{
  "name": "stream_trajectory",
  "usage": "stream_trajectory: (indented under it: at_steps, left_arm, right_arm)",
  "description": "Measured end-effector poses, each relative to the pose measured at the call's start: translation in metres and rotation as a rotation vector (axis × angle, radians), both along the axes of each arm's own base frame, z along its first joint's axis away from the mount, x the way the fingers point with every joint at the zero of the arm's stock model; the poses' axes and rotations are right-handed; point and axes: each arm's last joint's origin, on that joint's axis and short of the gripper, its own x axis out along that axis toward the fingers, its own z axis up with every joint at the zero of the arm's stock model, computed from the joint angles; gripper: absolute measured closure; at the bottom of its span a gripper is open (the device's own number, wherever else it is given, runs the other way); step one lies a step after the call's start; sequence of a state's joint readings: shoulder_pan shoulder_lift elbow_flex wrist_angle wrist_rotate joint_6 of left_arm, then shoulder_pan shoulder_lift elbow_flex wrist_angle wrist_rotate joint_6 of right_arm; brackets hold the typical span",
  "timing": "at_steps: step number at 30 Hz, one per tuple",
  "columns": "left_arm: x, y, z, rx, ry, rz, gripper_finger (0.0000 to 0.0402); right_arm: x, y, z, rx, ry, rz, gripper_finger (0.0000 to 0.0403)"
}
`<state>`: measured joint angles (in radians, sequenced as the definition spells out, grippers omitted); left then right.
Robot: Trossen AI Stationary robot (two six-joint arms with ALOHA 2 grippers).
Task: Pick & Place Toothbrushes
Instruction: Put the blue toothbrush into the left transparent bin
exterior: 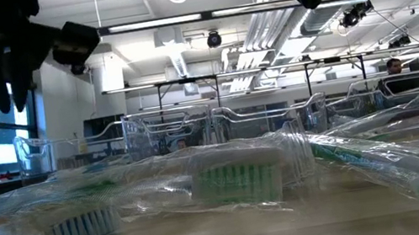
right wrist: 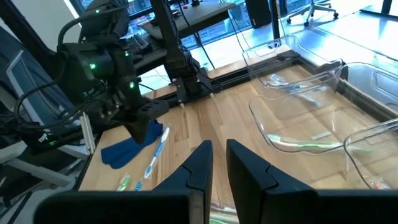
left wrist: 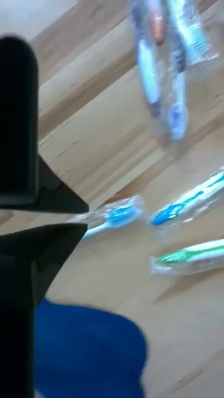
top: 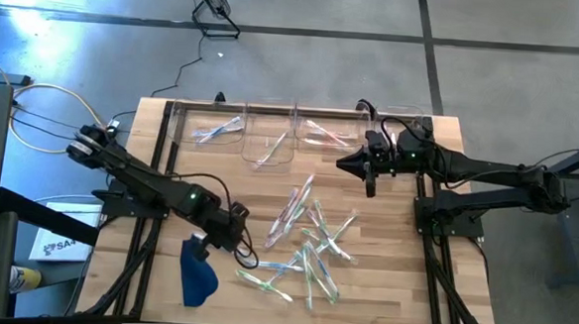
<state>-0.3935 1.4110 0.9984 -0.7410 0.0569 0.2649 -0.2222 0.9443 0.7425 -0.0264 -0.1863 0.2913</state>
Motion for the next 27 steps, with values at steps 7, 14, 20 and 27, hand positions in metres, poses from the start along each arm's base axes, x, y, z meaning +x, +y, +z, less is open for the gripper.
stream_trajectory:
  at_steps: [7, 14, 20, 27]
  left_arm:
    - [0.007, -0.004, -0.016, -0.01, 0.067, -0.006, 0.0266]
    - [0.009, -0.005, -0.033, 0.015, 0.174, 0.019, 0.023]
    - [0.013, -0.007, -0.045, 0.012, 0.234, 0.031, 0.0235]
    - [0.016, -0.009, -0.056, 0.022, 0.271, 0.039, 0.0235]
  right_arm:
    - [-0.001, 0.0, -0.004, 0.008, 0.037, 0.001, 0.0364]
    - [-0.001, 0.0, -0.004, 0.01, 0.046, 0.0, 0.0364]
    - [-0.001, 0.0, -0.005, 0.011, 0.049, 0.001, 0.0364]
    - [-0.001, 0.0, -0.005, 0.013, 0.053, 0.006, 0.0364]
